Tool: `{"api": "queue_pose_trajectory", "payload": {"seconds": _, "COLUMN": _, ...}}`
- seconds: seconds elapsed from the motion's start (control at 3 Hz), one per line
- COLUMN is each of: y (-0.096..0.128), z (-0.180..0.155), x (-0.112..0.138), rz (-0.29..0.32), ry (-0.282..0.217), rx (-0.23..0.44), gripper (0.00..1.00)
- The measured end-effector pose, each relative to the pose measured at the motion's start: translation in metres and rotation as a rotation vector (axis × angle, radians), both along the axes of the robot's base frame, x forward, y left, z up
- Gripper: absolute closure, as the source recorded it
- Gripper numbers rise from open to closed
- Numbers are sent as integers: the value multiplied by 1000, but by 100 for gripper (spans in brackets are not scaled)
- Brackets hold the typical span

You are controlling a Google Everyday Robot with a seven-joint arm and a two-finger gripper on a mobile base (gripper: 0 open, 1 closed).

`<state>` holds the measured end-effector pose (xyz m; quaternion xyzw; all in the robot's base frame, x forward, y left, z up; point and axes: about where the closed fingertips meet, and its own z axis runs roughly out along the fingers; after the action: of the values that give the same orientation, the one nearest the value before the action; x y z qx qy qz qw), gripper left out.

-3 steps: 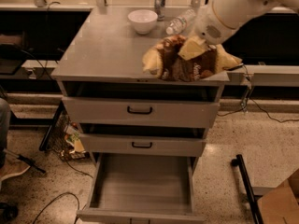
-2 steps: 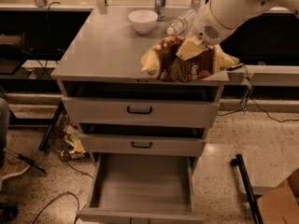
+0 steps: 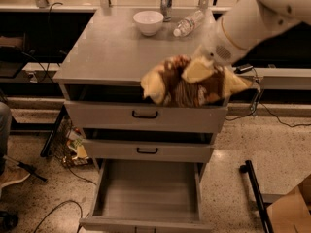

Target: Place brown chip bag into bottom drawer

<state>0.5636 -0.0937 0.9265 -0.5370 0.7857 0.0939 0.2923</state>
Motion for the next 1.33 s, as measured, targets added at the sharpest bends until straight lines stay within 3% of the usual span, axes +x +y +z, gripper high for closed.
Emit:
{"api": "queue_pose_trajectory", "payload": {"seconds": 0.33, "y": 13, "z": -43, "x": -59, "rz": 7, "ry": 120, "rx": 50, "gripper": 100}}
{"api": "queue_pose_trajectory", "payload": {"seconds": 0.67, "y": 11, "z": -76, "x": -79, "rz": 12, "ry": 193, "rx": 30, "gripper": 100}}
{"api": "queue_pose_trajectory", "payload": {"seconds": 1.0, "y": 11, "z": -76, "x": -79, "rz": 12, "ry": 193, "rx": 30, "gripper": 100}}
{"api": "queue_pose_trajectory", "payload": {"seconds": 1.33, "y": 18, "z": -123, "x": -87, "rz": 24, "ry": 260, "rx": 71, "gripper": 100}}
